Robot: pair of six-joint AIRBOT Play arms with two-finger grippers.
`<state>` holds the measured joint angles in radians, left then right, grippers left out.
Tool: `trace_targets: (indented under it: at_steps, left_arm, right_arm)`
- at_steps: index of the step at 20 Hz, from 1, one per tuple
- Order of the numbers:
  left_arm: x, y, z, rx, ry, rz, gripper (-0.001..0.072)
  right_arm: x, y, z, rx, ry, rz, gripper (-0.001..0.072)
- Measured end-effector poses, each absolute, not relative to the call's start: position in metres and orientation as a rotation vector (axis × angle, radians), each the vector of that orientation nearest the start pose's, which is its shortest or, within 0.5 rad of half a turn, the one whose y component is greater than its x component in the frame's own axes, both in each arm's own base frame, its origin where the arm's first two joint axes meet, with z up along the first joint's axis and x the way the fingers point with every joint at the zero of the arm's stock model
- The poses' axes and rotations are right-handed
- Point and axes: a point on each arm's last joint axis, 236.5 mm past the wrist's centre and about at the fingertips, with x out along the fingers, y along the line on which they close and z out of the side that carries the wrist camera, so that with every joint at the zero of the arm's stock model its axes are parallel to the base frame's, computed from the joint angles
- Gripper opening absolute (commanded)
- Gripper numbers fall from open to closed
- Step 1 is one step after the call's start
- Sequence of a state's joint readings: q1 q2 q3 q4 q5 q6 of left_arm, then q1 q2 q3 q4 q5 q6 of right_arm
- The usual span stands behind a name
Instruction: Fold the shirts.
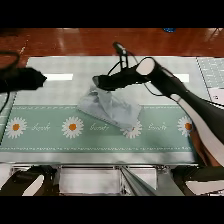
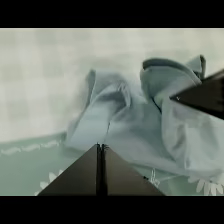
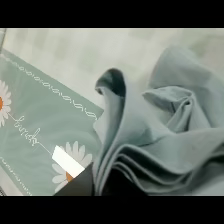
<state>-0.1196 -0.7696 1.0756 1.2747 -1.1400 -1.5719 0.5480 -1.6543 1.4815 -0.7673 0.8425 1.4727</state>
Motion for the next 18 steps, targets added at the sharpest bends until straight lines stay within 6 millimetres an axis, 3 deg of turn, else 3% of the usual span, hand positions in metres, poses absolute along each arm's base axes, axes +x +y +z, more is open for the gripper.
trace_targets:
  at_steps: [2, 4, 6, 7, 9, 10, 13, 14, 16, 18]
  left_arm:
    - [0.303, -0.103, 0.131, -0.219, 0.899, -0.31, 0.0018]
    - [0.3, -0.104, 0.099, -0.253, 0.937, -0.298, 0.0019]
    - [0.304, -0.103, 0.079, -0.285, 0.946, -0.279, 0.0018]
    - [0.306, -0.1, 0.073, -0.292, 0.948, -0.265, 0.0019]
    - [0.314, -0.093, 0.07, -0.319, 0.927, -0.237, 0.0019]
    - [0.317, -0.088, 0.069, -0.328, 0.92, -0.221, 0.0018]
    - [0.322, -0.076, 0.068, -0.352, 0.91, -0.183, 0.0018]
    - [0.322, -0.074, 0.067, -0.356, 0.911, -0.178, 0.0019]
    - [0.322, -0.075, 0.067, -0.367, 0.915, -0.178, 0.0018]
    - [0.322, -0.076, 0.067, -0.376, 0.918, -0.183, 0.0018]
  right_arm:
    - [0.394, 0.408, 0.019, 0.463, 1.178, 0.806, 0.0412]
    - [0.389, 0.415, 0.009, 0.489, 1.225, 0.819, 0.0412]
    - [0.387, 0.405, 0.016, 0.499, 1.255, 0.832, 0.0412]
    - [0.389, 0.394, 0.028, 0.504, 1.254, 0.838, 0.0412]
    - [0.39, 0.355, 0.06, 0.465, 1.247, 0.838, 0.0412]
    - [0.389, 0.327, 0.078, 0.419, 1.235, 0.808, 0.0412]
    - [0.369, 0.22, 0.102, 0.245, 1.217, 0.547, 0.0411]
    - [0.358, 0.188, 0.101, 0.226, 1.205, 0.435, 0.0411]
    - [0.331, 0.133, 0.081, 0.255, 1.177, 0.203, 0.0411]
    - [0.308, 0.108, 0.042, 0.374, 1.144, 0.056, 0.0411]
